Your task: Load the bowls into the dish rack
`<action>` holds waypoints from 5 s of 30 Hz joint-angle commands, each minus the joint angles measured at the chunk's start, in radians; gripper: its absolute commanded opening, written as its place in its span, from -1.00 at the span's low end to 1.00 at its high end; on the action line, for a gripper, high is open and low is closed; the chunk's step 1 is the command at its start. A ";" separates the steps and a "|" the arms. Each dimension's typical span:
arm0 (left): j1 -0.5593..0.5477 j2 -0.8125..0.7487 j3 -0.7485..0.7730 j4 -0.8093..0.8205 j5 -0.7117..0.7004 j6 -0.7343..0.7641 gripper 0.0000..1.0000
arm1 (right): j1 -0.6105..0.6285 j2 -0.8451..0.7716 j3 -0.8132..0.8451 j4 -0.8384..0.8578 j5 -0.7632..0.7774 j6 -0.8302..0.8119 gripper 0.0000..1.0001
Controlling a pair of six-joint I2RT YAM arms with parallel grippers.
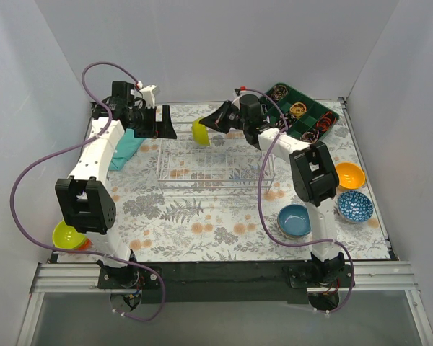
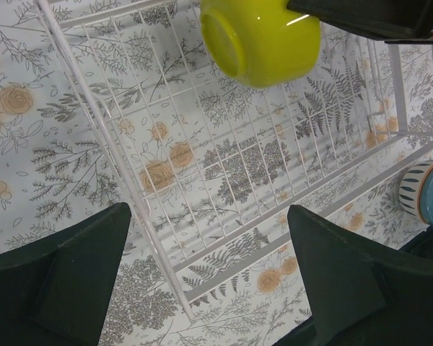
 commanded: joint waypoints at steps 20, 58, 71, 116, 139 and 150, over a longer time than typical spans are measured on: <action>0.004 -0.047 -0.118 0.070 0.008 -0.015 0.83 | -0.055 -0.123 -0.239 0.067 0.063 -0.094 -0.97; -0.008 0.002 -0.173 0.236 -0.127 -0.082 0.26 | 0.054 -0.247 -0.190 -0.045 0.219 -0.714 -0.97; -0.008 0.017 -0.192 0.242 -0.125 -0.079 0.34 | 0.020 -0.277 -0.280 -0.063 0.247 -0.764 -0.97; 0.217 -0.679 -0.595 -0.346 -0.734 0.307 0.58 | 0.057 -0.609 -0.317 -0.391 0.115 -1.109 -0.12; 0.308 -0.762 -0.874 -0.232 -0.914 0.215 0.56 | 0.095 -0.590 -0.271 -0.483 0.129 -1.125 -0.11; 0.323 -0.733 -0.945 -0.152 -0.937 0.244 0.30 | 0.095 -0.597 -0.290 -0.485 0.148 -1.125 -0.11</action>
